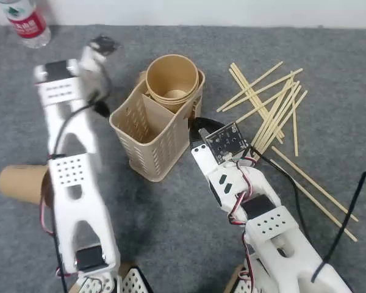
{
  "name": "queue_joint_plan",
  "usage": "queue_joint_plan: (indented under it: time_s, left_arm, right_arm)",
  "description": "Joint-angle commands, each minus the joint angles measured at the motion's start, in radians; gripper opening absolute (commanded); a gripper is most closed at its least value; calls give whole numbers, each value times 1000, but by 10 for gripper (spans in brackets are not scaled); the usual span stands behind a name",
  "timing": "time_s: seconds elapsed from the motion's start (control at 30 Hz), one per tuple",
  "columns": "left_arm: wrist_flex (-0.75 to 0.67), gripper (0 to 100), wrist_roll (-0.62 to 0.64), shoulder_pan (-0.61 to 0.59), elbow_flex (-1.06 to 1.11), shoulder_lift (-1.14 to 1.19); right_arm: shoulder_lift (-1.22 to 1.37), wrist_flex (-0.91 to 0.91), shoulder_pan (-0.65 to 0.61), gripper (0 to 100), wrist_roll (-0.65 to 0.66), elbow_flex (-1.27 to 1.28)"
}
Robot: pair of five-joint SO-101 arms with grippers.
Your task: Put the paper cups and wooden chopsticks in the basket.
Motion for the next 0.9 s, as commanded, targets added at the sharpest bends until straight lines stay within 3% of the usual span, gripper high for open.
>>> queue_joint_plan:
  time_s: [0.0, 0.2, 0.47, 0.6, 0.73, 0.87]
  left_arm:
    - [15, 295, -43, -115, -70, -28]
    - [18, 295, -34, -173, -217, -26]
    - [-31, 296, 180, -15, -231, -91]
    - [-54, 297, 308, 38, -229, -130]
    - [35, 297, 345, 92, -231, -153]
    - [41, 297, 388, 123, -226, -167]
  right_arm:
    - [-2, -22, 12, 8, 14, -6]
    - [-2, -22, 12, 9, 14, -6]
    - [-10, -22, 13, 8, 14, -3]
    - [-47, -25, 94, 8, 63, -9]
    - [-136, -30, 160, 8, 66, 0]
    - [-196, -2, 116, 9, 68, 38]
